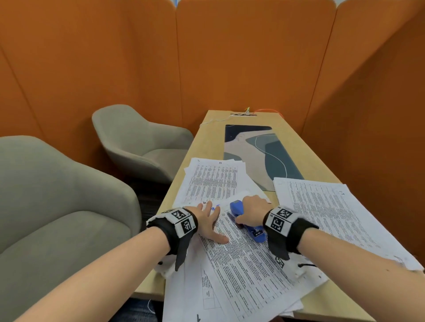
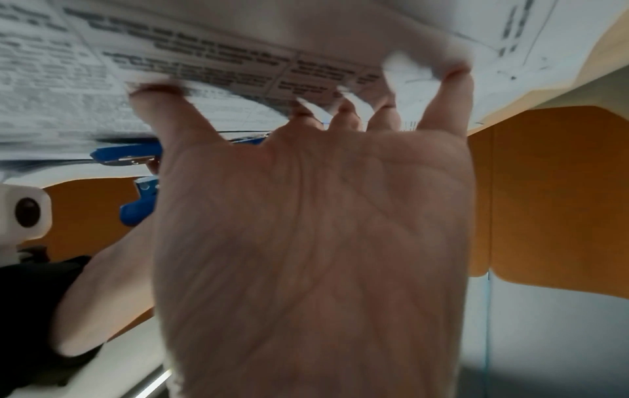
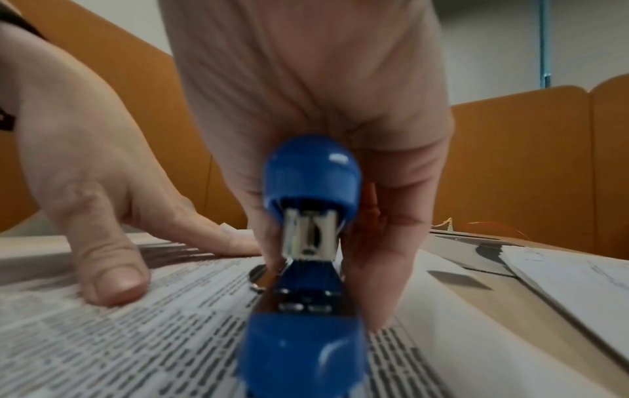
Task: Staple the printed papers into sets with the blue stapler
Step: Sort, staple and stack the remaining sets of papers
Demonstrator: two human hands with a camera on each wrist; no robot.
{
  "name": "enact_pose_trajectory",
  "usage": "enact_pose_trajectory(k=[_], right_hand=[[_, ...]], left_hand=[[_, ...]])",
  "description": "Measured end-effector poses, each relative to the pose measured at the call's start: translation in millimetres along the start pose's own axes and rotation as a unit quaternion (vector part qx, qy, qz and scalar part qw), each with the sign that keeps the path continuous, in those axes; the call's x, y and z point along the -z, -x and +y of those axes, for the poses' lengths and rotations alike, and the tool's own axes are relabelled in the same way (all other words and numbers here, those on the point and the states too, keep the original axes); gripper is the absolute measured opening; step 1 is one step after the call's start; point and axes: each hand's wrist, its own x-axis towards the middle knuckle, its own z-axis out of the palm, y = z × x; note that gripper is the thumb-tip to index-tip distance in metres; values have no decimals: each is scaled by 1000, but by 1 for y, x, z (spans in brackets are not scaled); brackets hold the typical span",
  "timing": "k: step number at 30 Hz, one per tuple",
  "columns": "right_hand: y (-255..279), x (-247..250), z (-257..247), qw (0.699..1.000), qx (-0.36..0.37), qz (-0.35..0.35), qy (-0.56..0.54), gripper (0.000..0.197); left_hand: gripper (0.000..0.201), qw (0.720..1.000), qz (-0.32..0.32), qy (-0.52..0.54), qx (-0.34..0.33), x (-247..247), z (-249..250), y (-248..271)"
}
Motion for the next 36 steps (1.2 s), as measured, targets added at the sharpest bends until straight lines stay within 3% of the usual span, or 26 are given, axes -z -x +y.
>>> enact_pose_trajectory(k=[3,5,15,23,26,28,30,36], right_hand=[[3,3,-7,998,26,-5,52,20],[5,6,-8,997,31,-9,75,27],[-2,11,-12,993,43,-48,100,31],[-4,8,-20,996,35,-19,75,38],[1,11,-19,997,43,-30,62,32],[-1,11,-12,998,35,-47,25,22],[-3,11,-3,998,13,-51,-24,31],[4,3,6,998,21,-57,-13,36]], left_hand=[[110,1000,1,-1,5,-1,2,0],[110,1000,5,6,5,-2,2,0],[109,1000,7,-5,0,-2,3,4],[109,1000,7,0,5,-1,4,3],[111,1000,-8,-10,16,4,3,3],[112,999,-13,-24,19,9,1,4],[115,999,-5,-30,24,16,2,6],[126,994,2,79,80,10,27,4]])
